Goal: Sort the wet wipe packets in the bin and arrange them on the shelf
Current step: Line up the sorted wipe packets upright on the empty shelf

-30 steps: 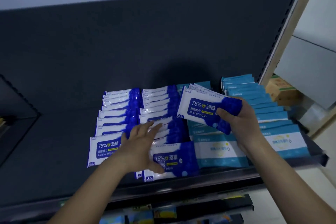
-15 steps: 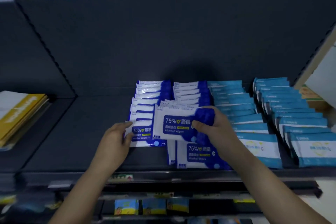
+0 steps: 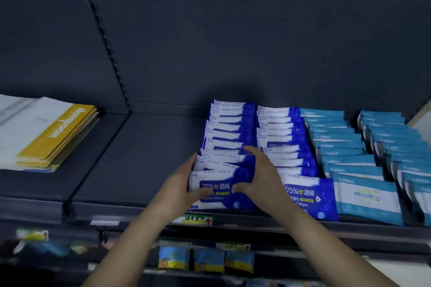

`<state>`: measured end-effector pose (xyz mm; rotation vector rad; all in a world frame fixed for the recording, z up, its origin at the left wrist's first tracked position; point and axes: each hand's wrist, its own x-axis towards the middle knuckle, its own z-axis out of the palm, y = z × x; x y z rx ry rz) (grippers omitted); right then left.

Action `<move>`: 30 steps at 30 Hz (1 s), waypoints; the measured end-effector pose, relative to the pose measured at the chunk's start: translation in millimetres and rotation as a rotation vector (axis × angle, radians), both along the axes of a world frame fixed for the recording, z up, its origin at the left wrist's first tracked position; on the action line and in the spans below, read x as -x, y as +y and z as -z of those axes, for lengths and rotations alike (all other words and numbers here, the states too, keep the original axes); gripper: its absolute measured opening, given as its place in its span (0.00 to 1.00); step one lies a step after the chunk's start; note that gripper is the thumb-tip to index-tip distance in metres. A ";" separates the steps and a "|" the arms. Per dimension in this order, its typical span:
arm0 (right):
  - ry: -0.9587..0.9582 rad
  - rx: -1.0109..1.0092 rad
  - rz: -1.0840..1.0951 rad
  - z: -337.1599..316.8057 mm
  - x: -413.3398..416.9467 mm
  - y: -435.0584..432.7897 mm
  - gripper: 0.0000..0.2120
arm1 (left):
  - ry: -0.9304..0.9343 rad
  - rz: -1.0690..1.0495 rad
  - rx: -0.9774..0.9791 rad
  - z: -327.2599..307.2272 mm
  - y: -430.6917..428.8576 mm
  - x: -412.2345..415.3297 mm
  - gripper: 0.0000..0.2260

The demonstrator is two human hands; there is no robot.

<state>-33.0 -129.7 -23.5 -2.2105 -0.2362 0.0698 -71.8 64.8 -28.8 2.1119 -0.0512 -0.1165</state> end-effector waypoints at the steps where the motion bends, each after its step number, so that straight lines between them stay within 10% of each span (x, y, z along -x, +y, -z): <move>1: -0.035 0.027 -0.024 -1.1 1.6 0.9 0.47 | 0.006 0.004 0.016 0.2 -0.1 -0.5 0.29; 6: -0.276 0.455 -0.171 -1.9 0.9 -1.1 0.41 | 0.023 0.036 0.013 -1.3 0.2 -0.7 0.30; 11: -0.126 0.659 -0.313 1.2 2.9 1.8 0.46 | 0.079 0.074 0.050 -4.7 -0.6 -2.3 0.27; 22: -0.081 0.527 -0.400 -4.8 -4.8 0.3 0.46 | 0.157 0.031 0.175 0.6 -1.3 -13.7 0.29; 30: -0.154 0.830 -0.220 -7.9 6.4 -21.5 0.40 | 0.137 -0.009 0.140 4.1 -7.3 -20.9 0.33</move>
